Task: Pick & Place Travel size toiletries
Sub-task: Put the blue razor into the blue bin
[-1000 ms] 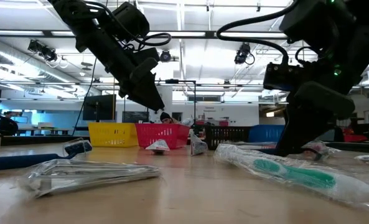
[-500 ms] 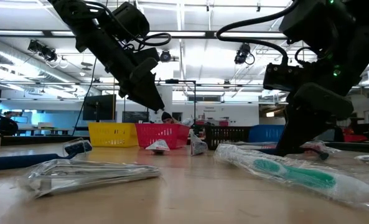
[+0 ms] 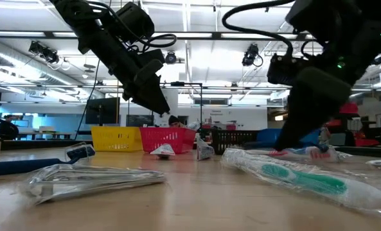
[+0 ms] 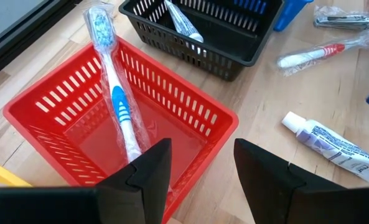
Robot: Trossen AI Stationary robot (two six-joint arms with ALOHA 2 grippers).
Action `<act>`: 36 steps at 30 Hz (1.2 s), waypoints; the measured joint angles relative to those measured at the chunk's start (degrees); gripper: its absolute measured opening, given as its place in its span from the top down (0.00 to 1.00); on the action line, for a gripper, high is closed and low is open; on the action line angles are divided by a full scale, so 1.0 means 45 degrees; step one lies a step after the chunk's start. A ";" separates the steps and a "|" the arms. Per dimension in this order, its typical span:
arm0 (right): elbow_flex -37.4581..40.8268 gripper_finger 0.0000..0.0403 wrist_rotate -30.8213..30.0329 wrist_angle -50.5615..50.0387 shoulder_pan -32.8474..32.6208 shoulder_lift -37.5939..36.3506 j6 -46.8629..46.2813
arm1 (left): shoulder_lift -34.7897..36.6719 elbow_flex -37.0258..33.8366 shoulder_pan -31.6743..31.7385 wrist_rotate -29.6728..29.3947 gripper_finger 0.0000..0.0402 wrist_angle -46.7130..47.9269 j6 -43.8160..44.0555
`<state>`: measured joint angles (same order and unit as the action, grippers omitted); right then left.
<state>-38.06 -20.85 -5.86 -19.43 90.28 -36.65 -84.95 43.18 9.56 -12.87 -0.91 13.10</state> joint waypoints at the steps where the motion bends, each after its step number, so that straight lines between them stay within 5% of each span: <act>1: 0.0000 0.89 -0.0036 -0.0032 0.0110 -0.0208 0.0031 | 0.0000 0.0000 0.0005 -0.0002 0.54 0.0000 0.0000; 5: 0.0000 0.89 -0.0988 -0.0292 0.0643 -0.1433 0.0597 | 0.0000 0.0000 0.0000 -0.0003 0.54 -0.0010 0.0000; 12: -0.0005 0.89 -0.6779 -0.1951 0.2069 -0.3988 0.1254 | 0.0000 0.0000 0.0000 -0.0003 0.54 -0.0053 0.0000; 15: -0.0015 0.89 -0.7589 -0.2594 0.3067 -0.4564 0.1085 | 0.0000 0.0000 0.0000 -0.0003 0.54 -0.0053 0.0000; 21: 0.0432 0.89 -0.4377 -0.2486 0.5255 -0.4265 0.0232 | 0.0000 0.0000 0.0003 -0.0003 0.54 -0.0062 0.0000; 36: 0.1734 0.85 -0.0561 -0.1148 0.7278 -0.3814 0.0832 | 0.0000 0.0000 0.0005 -0.0647 0.54 -0.0068 0.0000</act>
<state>-30.26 -23.38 -11.03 13.33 73.12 -32.91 -84.95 43.18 9.58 -15.78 -1.21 13.10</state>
